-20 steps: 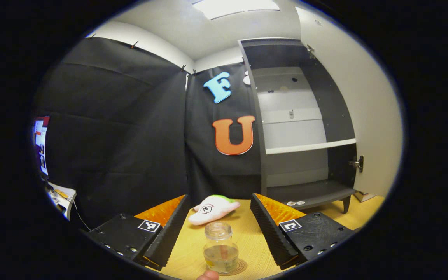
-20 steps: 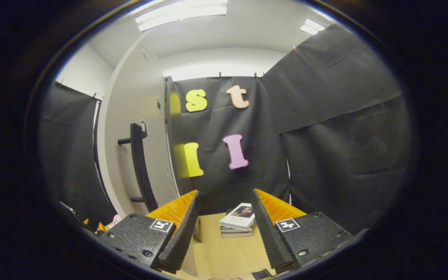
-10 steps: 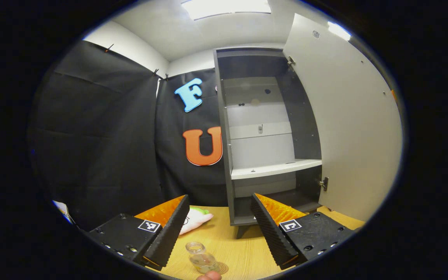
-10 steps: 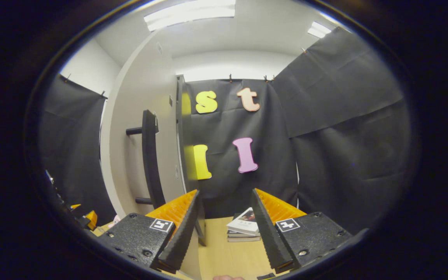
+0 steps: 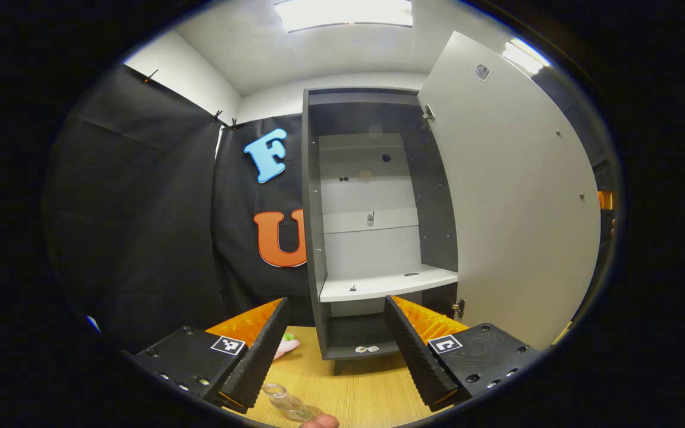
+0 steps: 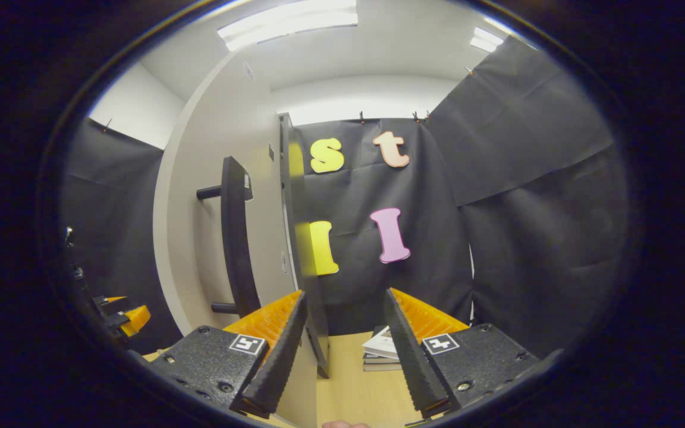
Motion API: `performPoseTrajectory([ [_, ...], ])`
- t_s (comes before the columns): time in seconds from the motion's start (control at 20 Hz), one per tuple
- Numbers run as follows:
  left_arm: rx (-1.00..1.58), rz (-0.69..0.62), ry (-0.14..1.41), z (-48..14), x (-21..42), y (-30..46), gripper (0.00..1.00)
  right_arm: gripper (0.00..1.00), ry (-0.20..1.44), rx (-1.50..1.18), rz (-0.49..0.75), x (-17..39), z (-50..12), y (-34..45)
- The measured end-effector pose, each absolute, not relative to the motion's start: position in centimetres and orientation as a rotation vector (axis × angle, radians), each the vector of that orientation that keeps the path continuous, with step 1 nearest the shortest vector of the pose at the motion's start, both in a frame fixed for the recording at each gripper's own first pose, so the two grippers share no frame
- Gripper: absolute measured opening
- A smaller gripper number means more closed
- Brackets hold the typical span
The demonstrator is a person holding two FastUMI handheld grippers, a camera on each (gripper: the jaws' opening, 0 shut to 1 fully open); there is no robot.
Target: Open the cabinet door with the right hand, grasp the bottle in the cabinet with the left hand and place it on the coaster, then close the cabinet door with the right hand.
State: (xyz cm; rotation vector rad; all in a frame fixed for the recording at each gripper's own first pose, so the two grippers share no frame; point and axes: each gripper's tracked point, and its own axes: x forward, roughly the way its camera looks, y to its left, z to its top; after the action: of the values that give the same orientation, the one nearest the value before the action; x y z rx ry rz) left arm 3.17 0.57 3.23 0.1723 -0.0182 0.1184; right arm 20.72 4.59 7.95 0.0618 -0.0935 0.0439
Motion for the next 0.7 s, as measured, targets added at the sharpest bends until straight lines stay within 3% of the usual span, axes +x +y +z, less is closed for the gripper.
performPoseTrajectory([
  [0.5, 0.181, 0.048, -0.013, 2.1, 3.2, -2.2, 0.96, 0.82, -0.079, -0.019, 0.069, 20.4, 8.2, 5.6],
  [0.7, 0.172, 0.040, -0.009, 2.1, 3.0, -2.2, 0.96, 0.81, -0.057, -0.028, 0.161, 20.3, 7.7, 9.0],
])
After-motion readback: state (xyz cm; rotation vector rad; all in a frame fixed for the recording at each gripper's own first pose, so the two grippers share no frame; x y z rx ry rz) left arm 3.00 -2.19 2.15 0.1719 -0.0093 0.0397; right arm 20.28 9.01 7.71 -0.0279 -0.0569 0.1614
